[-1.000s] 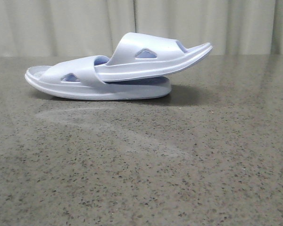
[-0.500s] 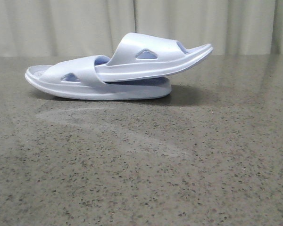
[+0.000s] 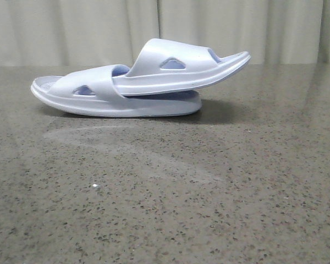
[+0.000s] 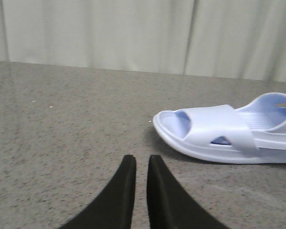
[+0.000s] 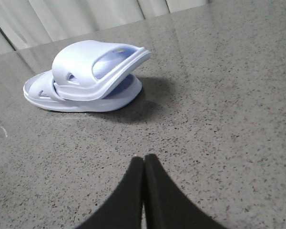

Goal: Insert blue slippers together front up

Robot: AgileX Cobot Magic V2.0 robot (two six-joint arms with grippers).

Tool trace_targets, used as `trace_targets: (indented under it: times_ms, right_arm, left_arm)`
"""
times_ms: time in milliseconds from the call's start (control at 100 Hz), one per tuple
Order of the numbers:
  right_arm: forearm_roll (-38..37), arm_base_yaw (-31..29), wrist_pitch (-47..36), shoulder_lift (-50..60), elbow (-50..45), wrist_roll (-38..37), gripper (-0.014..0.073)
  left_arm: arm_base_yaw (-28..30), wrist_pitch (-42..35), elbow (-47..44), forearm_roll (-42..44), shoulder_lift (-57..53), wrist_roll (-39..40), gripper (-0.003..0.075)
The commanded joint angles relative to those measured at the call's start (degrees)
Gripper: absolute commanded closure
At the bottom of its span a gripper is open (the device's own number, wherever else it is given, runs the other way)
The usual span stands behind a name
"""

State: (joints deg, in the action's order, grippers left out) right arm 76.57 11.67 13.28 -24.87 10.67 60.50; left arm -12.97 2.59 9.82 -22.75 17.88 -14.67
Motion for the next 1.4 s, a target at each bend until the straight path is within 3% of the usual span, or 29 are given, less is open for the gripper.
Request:
trace_targets:
  times_ms: [0, 110, 300, 350, 610, 1390]
  right_arm:
    - [1.1, 0.2, -1.1, 0.0, 1.5, 0.3, 0.0673]
    - [1.1, 0.2, -1.1, 0.0, 1.5, 0.3, 0.0673]
    - [1.1, 0.2, -1.1, 0.0, 1.5, 0.3, 0.0673]
    - [1.1, 0.2, -1.1, 0.0, 1.5, 0.3, 0.0673]
    - [1.1, 0.2, -1.0, 0.0, 1.5, 0.3, 0.0673]
    - [1.1, 0.2, -1.0, 0.0, 1.5, 0.3, 0.0673]
  left_arm:
    - [3.4, -4.4, -0.8, 10.6, -2.8, 10.9, 0.0705]
    - [8.9, -4.4, -4.4, 17.3, -8.0, 17.6, 0.0705]
    - [14.7, -5.6, -10.7, 17.9, -14.4, 18.2, 0.0705]
    - [15.5, -1.4, -10.5, 18.0, -16.0, 18.2, 0.0705]
    - [16.0, 3.7, -10.6, 18.3, -19.7, 17.7, 0.0705]
    - [16.0, 3.2, -10.5, 18.2, -19.7, 17.7, 0.0705]
